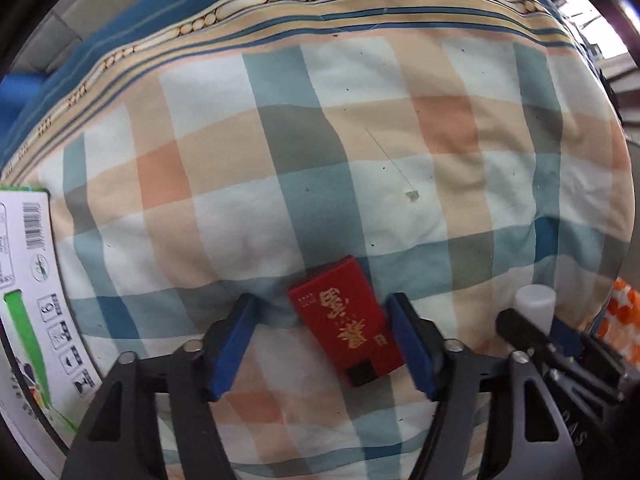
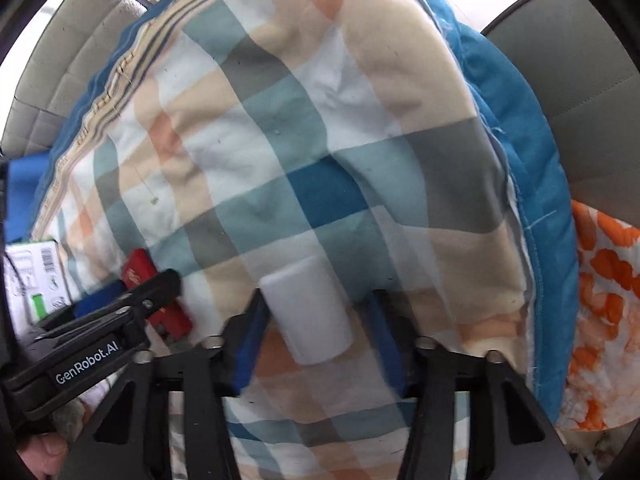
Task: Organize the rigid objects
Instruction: 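Grasp the red card box with the left gripper while the right grasps the white cylinder, then carry the red box and white cylinder into the box and release both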
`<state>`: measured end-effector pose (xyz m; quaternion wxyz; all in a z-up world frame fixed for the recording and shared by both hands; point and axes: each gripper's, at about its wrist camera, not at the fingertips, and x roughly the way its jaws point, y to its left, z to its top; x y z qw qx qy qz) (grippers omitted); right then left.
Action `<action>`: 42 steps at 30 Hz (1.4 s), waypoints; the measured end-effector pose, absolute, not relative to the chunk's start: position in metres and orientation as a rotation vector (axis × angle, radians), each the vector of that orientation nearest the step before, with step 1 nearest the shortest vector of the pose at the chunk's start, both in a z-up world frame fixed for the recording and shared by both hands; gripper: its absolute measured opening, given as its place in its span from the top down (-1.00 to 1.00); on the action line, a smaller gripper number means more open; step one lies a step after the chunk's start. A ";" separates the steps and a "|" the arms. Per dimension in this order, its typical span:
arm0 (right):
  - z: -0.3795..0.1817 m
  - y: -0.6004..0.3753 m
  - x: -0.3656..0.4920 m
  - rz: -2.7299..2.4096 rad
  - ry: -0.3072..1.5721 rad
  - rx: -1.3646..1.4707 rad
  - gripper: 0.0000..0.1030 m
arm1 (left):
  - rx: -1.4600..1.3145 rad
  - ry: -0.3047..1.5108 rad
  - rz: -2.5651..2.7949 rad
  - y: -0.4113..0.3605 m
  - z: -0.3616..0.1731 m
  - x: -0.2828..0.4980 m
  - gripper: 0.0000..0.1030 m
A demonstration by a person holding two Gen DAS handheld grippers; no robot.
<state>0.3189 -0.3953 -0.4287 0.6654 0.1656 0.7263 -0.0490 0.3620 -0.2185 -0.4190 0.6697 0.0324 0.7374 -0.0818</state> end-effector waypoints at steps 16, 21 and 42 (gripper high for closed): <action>-0.440 -0.368 0.316 -0.101 1.711 0.290 0.33 | 0.188 1.691 -0.209 -0.205 -0.418 0.337 0.28; -0.443 -0.363 0.325 -0.119 1.711 0.254 0.33 | 0.202 1.690 -0.211 -0.218 -0.421 0.354 0.29; -0.372 -0.291 0.281 -0.020 1.608 0.203 0.35 | 0.162 1.492 -0.261 -0.193 -0.335 0.300 0.39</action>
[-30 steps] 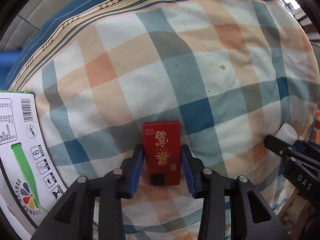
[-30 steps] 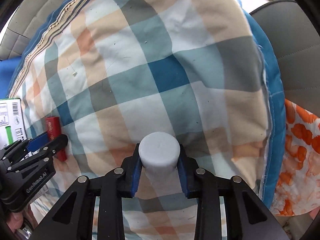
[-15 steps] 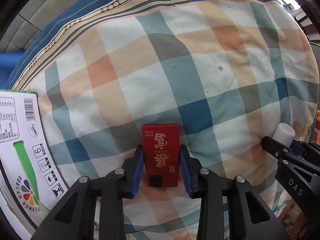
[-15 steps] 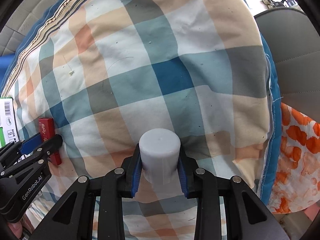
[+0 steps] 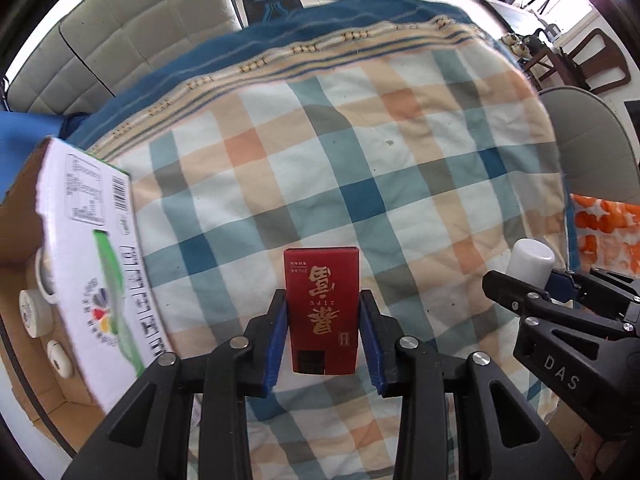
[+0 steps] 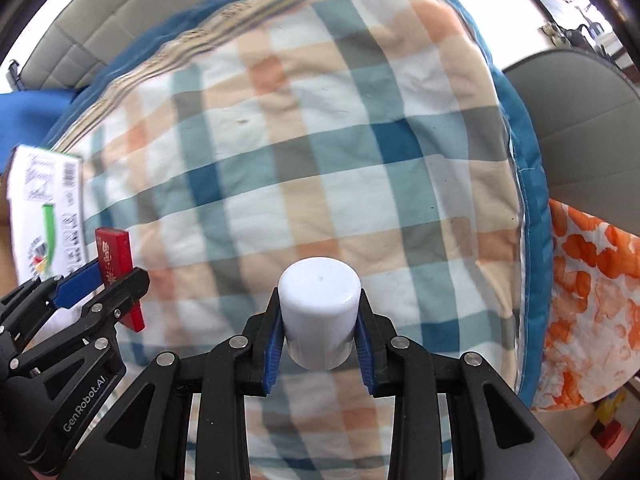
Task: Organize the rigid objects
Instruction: 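Carry the red box and white cylinder into the box and release both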
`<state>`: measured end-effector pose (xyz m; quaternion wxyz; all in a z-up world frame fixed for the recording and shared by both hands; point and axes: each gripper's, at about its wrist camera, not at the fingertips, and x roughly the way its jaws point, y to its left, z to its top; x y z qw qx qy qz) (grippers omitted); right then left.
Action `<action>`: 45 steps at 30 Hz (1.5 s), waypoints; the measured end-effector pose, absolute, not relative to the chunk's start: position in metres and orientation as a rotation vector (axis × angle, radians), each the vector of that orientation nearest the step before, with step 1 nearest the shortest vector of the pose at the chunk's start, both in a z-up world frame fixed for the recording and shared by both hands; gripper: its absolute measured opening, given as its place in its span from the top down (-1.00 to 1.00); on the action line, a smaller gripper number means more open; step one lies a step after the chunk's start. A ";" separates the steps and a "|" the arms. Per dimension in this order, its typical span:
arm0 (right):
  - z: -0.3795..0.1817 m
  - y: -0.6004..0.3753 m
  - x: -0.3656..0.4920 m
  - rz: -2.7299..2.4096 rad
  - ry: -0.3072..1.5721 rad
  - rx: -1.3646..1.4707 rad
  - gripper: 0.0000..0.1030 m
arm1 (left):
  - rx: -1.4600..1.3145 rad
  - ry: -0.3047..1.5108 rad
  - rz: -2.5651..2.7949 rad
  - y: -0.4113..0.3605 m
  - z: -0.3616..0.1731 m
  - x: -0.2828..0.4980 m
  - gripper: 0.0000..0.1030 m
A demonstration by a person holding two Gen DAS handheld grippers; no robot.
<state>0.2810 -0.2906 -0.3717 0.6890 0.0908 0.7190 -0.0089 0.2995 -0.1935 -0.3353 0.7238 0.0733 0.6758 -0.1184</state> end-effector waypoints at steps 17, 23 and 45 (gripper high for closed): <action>-0.250 -0.252 0.254 0.084 1.418 0.192 0.35 | 0.057 1.296 -0.275 -0.111 -0.223 0.264 0.39; -0.224 -0.198 0.249 0.157 1.381 0.166 0.35 | 0.008 1.244 -0.237 -0.059 -0.196 0.253 0.39; -0.233 -0.002 0.242 0.316 1.412 0.052 0.35 | -0.104 1.265 -0.061 0.116 -0.214 0.227 0.39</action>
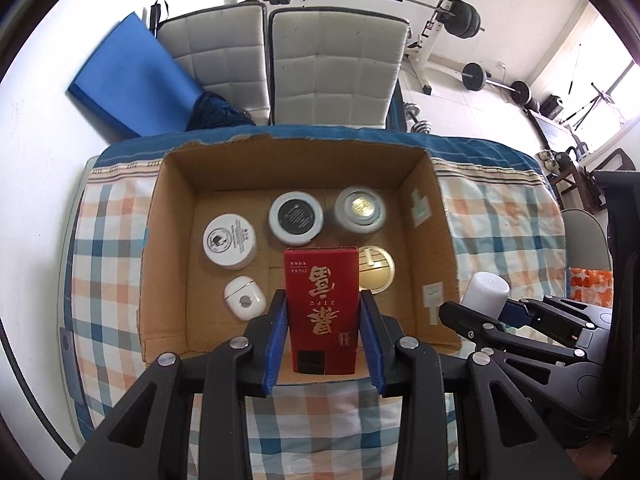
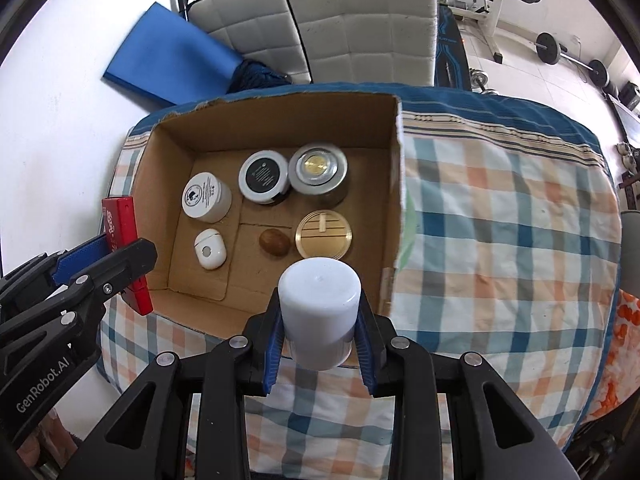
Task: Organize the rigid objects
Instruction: 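Carry the red box and white cylinder into the box and release both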
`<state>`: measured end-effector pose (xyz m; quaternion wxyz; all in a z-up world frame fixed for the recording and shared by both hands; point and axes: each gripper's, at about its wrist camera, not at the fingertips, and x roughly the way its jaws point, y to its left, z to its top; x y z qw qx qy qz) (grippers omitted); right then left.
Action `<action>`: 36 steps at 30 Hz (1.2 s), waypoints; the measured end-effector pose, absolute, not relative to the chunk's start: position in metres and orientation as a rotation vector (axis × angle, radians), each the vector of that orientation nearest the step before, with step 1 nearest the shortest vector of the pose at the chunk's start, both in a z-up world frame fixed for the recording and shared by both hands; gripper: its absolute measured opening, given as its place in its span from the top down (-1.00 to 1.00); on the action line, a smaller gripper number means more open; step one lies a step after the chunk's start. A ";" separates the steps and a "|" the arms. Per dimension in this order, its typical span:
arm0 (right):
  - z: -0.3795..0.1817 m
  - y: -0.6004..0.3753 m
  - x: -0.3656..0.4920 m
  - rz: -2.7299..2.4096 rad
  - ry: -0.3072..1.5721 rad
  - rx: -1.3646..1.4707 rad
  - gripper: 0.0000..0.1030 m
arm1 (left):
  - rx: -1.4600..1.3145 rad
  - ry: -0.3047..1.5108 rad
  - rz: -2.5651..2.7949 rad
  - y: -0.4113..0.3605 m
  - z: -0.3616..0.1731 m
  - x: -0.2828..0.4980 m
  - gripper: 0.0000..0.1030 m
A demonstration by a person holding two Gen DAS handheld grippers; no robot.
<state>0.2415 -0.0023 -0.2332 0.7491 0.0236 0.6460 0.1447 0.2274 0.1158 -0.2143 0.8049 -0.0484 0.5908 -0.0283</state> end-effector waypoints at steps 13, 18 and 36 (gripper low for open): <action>-0.319 0.012 0.255 0.257 1.545 0.062 0.35 | -0.143 1.426 -0.075 0.135 -0.296 0.242 0.39; -0.342 0.018 0.257 0.253 1.575 0.060 0.35 | -0.150 1.472 -0.085 0.134 -0.320 0.245 0.39; -0.393 0.048 0.262 0.253 1.690 -0.074 0.34 | -0.204 1.602 -0.104 0.145 -0.377 0.256 0.39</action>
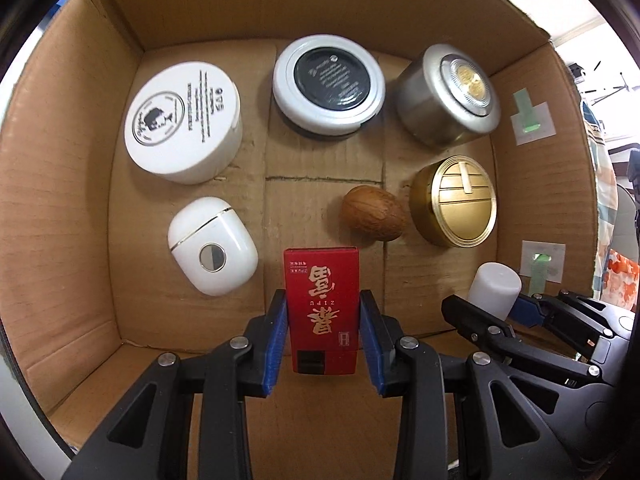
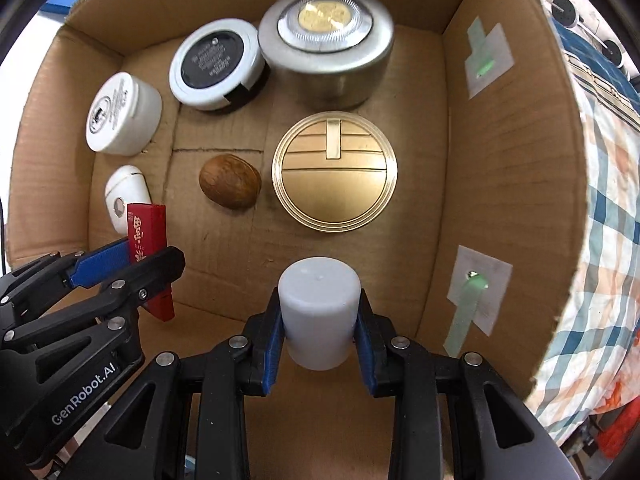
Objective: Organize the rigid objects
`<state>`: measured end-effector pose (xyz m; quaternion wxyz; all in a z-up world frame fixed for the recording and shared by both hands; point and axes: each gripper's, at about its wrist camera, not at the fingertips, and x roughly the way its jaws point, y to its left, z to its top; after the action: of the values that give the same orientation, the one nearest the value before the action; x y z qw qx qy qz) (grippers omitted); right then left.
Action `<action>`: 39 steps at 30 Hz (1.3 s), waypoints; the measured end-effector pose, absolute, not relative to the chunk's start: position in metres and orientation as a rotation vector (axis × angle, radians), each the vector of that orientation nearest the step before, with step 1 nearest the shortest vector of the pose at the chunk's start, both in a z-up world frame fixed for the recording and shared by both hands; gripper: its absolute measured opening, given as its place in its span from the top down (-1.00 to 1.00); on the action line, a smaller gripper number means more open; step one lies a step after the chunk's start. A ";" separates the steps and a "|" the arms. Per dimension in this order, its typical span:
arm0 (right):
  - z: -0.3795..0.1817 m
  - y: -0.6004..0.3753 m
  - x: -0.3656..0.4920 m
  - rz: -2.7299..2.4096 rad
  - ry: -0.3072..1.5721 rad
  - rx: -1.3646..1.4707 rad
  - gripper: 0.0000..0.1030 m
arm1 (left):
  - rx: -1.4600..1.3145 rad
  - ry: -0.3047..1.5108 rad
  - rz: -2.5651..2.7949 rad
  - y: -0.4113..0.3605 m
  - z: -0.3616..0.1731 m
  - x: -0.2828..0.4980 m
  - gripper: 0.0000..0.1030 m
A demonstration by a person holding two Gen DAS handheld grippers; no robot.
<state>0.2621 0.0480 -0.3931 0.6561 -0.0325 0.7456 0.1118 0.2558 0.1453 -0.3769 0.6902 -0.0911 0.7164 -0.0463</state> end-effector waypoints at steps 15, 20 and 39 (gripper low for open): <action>-0.418 0.049 0.272 0.208 1.735 -0.085 0.32 | -0.184 1.672 -0.062 0.139 -0.401 0.264 0.37; -0.408 0.046 0.275 0.196 1.724 -0.078 0.24 | -0.158 1.681 -0.036 0.143 -0.397 0.264 0.35; -0.333 0.038 0.272 0.140 1.586 -0.086 -0.68 | -0.148 1.494 0.076 0.184 -0.311 0.251 -0.96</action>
<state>0.2716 0.0376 -0.3327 0.6986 -0.0386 0.7117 0.0629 0.2505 0.1843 -0.3111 0.7306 -0.0672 0.6787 0.0344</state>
